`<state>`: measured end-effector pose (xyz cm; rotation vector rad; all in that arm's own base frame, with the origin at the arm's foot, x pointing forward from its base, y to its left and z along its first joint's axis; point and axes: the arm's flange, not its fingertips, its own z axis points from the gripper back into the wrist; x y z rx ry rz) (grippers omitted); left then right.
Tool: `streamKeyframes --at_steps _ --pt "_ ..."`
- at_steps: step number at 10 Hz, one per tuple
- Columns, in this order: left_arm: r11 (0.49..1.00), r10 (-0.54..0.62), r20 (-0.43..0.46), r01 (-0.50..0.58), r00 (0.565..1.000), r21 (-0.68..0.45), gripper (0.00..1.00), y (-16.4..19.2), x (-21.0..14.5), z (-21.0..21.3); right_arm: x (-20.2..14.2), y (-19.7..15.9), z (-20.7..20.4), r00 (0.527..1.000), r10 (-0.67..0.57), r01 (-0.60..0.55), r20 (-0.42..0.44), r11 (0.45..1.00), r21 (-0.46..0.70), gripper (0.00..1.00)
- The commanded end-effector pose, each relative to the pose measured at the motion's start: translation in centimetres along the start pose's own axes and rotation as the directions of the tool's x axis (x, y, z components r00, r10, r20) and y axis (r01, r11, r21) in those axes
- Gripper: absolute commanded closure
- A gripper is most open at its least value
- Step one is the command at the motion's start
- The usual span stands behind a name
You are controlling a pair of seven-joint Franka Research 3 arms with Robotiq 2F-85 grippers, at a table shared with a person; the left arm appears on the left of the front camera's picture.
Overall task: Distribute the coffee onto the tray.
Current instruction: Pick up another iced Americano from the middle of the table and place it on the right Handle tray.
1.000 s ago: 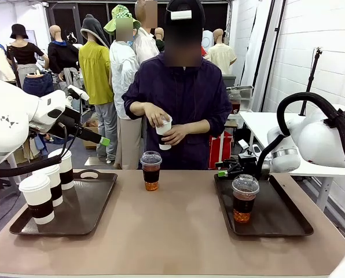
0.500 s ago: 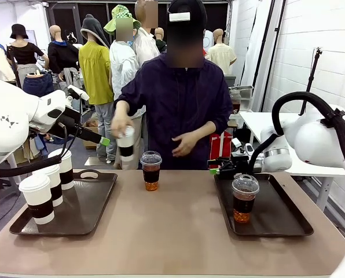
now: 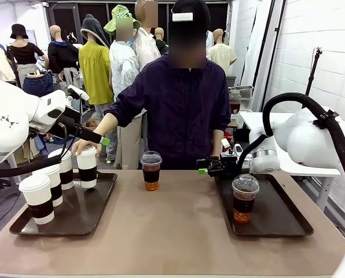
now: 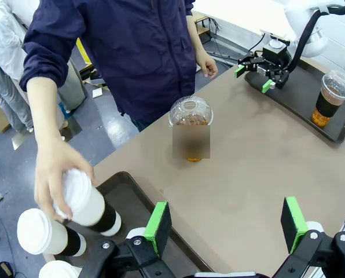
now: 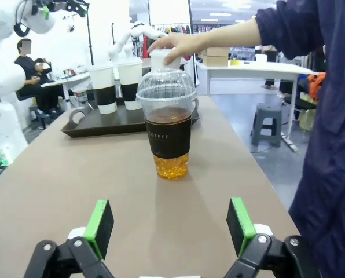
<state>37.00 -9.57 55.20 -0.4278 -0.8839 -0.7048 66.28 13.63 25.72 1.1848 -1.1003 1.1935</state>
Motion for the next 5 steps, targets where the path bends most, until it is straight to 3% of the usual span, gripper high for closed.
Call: streamKeyframes --at_steps 1,5 --pt "1.0 0.003 -0.001 -0.003 1.0 -0.001 0.0 0.12 -0.07 0.04 -0.29 -1.24 -1.49 0.999 0.034 -0.034 0.012 0.999 -0.032 0.0" --pt "1.0 0.003 -0.001 -0.003 1.0 -0.001 0.0 0.12 -0.07 0.04 -0.3 -0.68 -1.65 1.0 0.017 -0.017 0.0 1.0 -0.001 0.0"
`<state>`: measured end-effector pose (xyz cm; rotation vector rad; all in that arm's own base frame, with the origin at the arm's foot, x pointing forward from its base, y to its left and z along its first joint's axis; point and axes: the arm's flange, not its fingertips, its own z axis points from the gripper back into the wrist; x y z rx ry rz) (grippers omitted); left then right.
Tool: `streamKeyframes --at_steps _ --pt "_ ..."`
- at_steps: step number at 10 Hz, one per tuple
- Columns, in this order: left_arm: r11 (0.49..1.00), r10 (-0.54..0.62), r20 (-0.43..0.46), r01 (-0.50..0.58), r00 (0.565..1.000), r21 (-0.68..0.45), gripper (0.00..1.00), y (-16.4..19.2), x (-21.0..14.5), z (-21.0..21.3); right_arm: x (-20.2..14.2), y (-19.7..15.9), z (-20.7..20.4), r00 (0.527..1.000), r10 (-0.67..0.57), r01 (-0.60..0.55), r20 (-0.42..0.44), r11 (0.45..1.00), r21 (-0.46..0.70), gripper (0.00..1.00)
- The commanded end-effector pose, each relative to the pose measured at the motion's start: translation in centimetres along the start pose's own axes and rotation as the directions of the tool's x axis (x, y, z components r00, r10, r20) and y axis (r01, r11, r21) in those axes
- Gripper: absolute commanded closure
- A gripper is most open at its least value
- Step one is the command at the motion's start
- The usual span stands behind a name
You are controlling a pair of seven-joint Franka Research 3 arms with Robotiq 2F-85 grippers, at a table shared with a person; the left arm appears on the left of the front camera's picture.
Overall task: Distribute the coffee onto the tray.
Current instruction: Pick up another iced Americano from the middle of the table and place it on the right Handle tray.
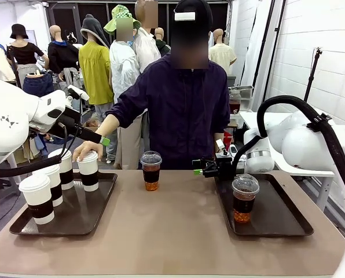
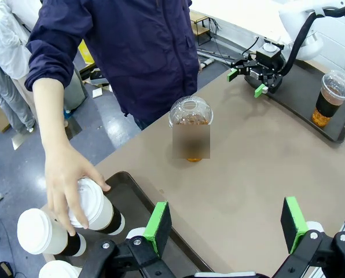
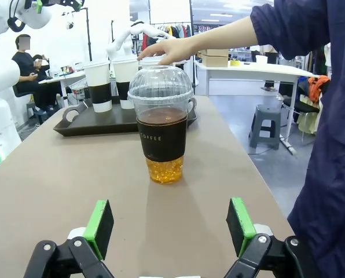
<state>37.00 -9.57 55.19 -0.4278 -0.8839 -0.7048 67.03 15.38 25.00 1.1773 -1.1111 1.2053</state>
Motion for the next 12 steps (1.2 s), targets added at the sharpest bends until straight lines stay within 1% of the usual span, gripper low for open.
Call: streamKeyframes --at_steps 1,5,8,12 --pt "1.0 0.003 -0.001 -0.003 1.0 -0.001 0.0 0.1 -0.1 0.0 0.2 0.1 0.1 1.0 0.001 -0.001 0.001 1.0 0.0 0.0" --pt "1.0 0.003 -0.001 -0.003 1.0 -0.001 0.0 0.1 -0.1 0.0 0.0 0.0 0.2 1.0 0.0 0.0 0.0 1.0 -0.003 0.0" --pt "1.0 0.003 -0.001 -0.003 1.0 -0.001 0.0 0.1 -0.1 0.0 -0.1 -0.7 -3.1 1.0 -0.016 0.017 0.023 1.0 -0.026 0.0" --pt "1.0 0.003 -0.001 -0.003 1.0 -0.001 0.0 0.1 -0.1 0.0 -0.6 -1.0 -6.8 0.999 -0.037 0.037 0.015 0.999 0.015 0.0"
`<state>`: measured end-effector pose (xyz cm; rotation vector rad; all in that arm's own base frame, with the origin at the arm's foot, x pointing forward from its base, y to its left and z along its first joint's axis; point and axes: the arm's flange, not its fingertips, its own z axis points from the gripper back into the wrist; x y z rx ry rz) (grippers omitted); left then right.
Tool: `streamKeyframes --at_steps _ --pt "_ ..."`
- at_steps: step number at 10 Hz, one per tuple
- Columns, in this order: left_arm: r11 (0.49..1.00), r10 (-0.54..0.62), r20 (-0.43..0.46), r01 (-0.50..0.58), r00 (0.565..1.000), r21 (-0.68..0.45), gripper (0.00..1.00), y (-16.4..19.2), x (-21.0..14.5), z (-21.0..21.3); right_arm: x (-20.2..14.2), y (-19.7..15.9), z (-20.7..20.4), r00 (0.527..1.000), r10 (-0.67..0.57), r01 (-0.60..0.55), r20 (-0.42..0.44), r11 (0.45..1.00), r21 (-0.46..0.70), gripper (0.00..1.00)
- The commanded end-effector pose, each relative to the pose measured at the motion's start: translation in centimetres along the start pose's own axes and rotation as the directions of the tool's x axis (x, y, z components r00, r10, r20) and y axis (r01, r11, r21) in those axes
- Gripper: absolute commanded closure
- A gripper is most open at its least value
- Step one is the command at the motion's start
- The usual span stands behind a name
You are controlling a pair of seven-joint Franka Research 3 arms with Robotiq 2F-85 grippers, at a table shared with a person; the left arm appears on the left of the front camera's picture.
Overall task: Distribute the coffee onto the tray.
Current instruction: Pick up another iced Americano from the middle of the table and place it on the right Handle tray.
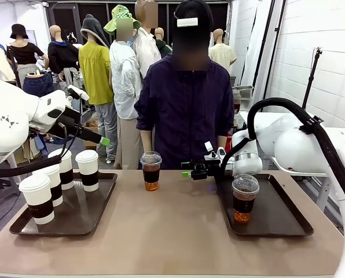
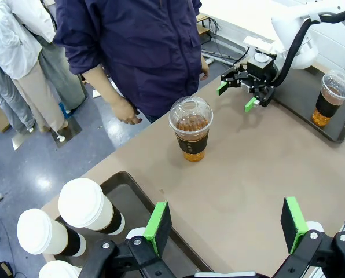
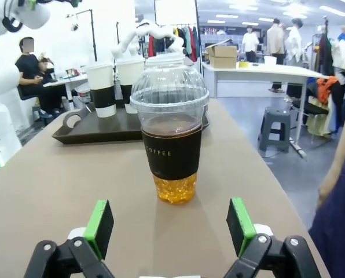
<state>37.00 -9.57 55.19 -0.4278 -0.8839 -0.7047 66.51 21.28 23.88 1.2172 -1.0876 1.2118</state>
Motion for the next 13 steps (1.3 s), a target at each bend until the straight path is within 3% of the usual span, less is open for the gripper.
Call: streamKeyframes --at_steps 1,13 --pt "1.0 0.003 -0.001 -0.003 1.0 -0.001 0.0 0.1 -0.1 0.0 0.1 -1.6 -1.6 1.0 -0.023 0.023 0.006 1.0 -0.019 0.0" --pt "1.0 0.003 -0.001 -0.003 1.0 -0.001 0.0 0.1 -0.1 0.0 -1.0 -3.1 -9.5 0.997 -0.072 0.073 -0.007 0.995 0.069 0.0"
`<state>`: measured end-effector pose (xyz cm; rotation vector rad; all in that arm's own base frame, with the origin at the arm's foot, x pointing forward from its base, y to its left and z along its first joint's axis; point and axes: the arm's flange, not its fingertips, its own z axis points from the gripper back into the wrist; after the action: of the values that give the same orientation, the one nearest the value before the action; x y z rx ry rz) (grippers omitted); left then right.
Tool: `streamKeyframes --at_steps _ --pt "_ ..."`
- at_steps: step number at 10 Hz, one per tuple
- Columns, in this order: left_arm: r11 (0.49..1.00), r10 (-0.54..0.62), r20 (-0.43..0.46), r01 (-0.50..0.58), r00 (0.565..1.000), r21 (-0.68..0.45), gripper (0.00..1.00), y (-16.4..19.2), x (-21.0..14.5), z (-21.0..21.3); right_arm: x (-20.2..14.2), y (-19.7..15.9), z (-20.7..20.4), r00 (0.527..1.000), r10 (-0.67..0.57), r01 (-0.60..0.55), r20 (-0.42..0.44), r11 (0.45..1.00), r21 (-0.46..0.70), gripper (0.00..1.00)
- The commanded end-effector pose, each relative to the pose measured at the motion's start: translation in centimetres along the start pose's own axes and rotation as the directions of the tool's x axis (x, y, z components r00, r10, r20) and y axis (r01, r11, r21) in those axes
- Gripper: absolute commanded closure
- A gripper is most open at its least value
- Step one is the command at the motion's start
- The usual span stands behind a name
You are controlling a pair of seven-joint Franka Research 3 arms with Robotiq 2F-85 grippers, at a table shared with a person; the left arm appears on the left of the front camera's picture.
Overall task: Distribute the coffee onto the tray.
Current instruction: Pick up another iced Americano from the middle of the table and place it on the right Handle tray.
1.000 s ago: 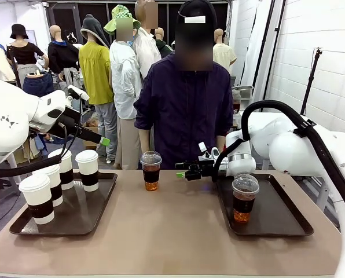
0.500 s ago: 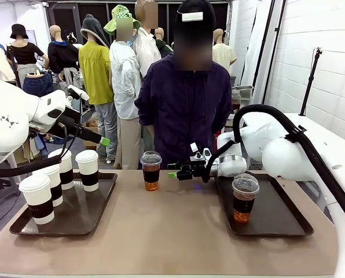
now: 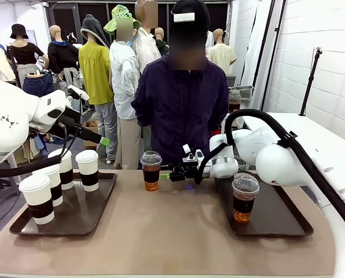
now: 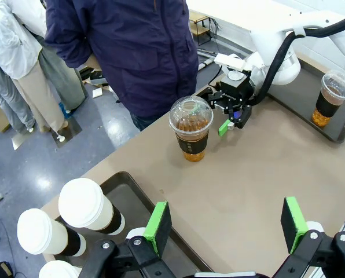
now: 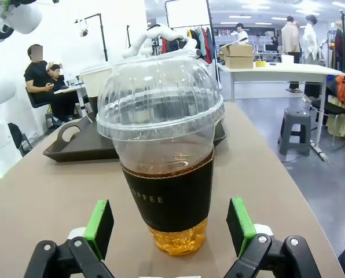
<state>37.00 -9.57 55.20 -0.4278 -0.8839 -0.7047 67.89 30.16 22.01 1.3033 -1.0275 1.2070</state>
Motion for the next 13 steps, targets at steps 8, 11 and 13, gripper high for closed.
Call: streamKeyframes --at_steps 8,11,13 --pt "1.0 0.003 -0.001 -0.003 1.0 -0.001 0.0 0.1 -0.1 0.0 0.0 -1.8 -3.1 0.999 -0.039 0.04 -0.027 0.998 0.045 0.0" --pt "1.0 0.003 -0.001 -0.003 1.0 -0.001 0.0 0.1 -0.1 0.0 0.1 -2.0 -4.2 0.999 -0.041 0.043 -0.034 0.997 0.062 0.0" --pt "1.0 0.003 -0.001 -0.003 1.0 -0.001 0.0 0.1 -0.1 0.0 0.1 -2.2 -4.9 0.999 -0.043 0.045 -0.034 0.996 0.076 0.0"
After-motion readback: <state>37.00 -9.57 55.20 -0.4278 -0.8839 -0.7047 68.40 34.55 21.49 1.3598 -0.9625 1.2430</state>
